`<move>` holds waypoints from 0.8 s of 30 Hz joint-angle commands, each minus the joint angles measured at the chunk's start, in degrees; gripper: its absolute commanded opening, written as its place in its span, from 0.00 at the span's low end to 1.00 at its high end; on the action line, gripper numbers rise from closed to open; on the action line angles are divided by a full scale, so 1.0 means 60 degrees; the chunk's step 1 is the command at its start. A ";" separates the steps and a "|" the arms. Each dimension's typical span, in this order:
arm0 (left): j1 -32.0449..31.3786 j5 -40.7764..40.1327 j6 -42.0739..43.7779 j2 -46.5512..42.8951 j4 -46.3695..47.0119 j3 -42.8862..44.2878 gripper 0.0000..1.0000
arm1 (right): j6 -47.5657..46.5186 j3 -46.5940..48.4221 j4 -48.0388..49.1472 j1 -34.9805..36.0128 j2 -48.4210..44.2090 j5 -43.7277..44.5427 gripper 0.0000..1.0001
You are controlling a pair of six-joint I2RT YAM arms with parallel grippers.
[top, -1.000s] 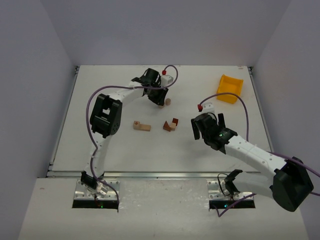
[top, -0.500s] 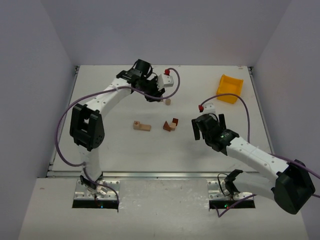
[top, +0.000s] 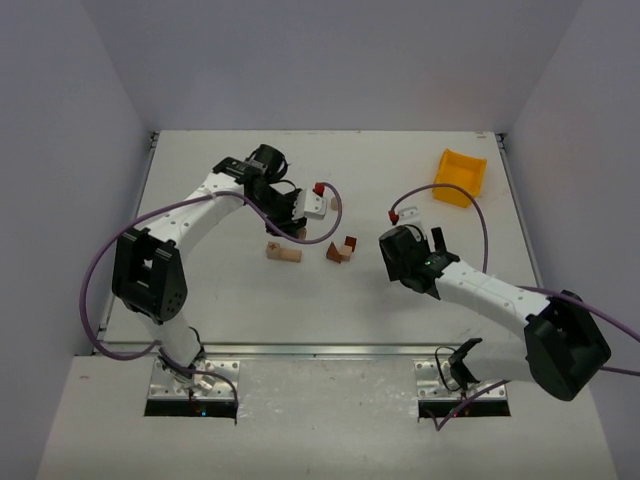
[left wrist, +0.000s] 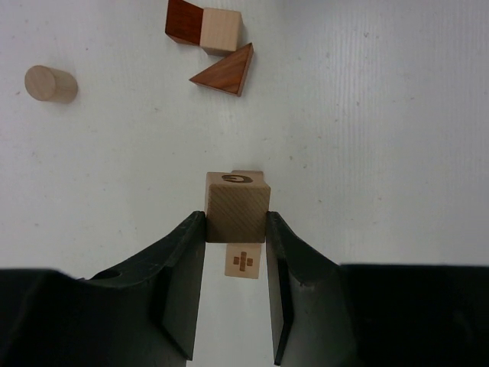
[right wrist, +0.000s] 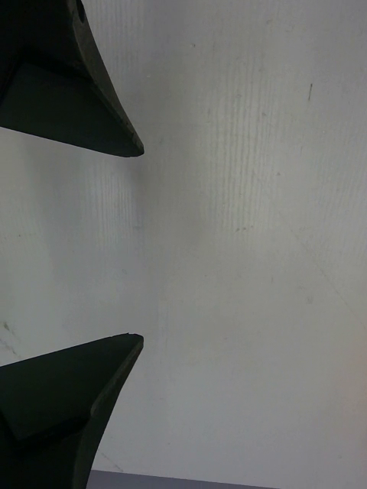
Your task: Build the wood block tower
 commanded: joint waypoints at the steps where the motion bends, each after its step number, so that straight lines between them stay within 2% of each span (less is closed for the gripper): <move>1: 0.0150 0.0597 0.0699 -0.0707 0.0177 -0.0507 0.00 | 0.0065 0.0751 0.0002 -0.0032 0.0682 0.0560 0.99; 5: 0.0260 0.0169 0.0099 -0.0798 0.1341 -0.1263 0.00 | 0.0373 0.0999 -0.0339 -0.0032 0.1031 0.0665 0.99; 11: 0.0407 0.0418 0.0436 -0.0607 0.1116 -0.1458 0.00 | 0.0203 0.0852 0.0052 -0.0037 0.0881 0.0441 0.99; 17: 0.0449 0.0156 0.0378 -0.0446 0.1546 -0.1752 0.00 | 0.0154 0.0809 0.0057 -0.0045 0.0813 0.0414 0.99; 24: 0.0462 0.0055 0.0693 -0.0197 0.1279 -0.1864 0.01 | 0.0143 0.0794 0.0101 -0.0047 0.0838 0.0427 0.99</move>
